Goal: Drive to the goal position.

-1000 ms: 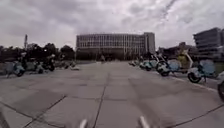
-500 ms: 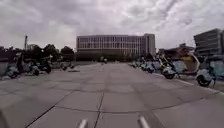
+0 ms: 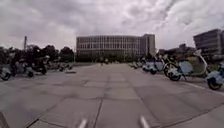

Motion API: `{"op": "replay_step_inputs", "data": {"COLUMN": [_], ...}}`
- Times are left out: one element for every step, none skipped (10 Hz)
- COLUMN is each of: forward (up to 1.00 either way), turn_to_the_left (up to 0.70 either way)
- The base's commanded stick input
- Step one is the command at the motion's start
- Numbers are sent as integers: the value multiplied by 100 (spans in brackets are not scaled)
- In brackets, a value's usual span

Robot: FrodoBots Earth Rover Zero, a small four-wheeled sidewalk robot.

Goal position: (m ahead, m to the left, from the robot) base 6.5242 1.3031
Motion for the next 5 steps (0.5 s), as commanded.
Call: {"op": "replay_step_inputs", "data": {"forward": [70, 70, 70, 70, 70], "turn_to_the_left": [0, 0, 0, 0, 0]}}
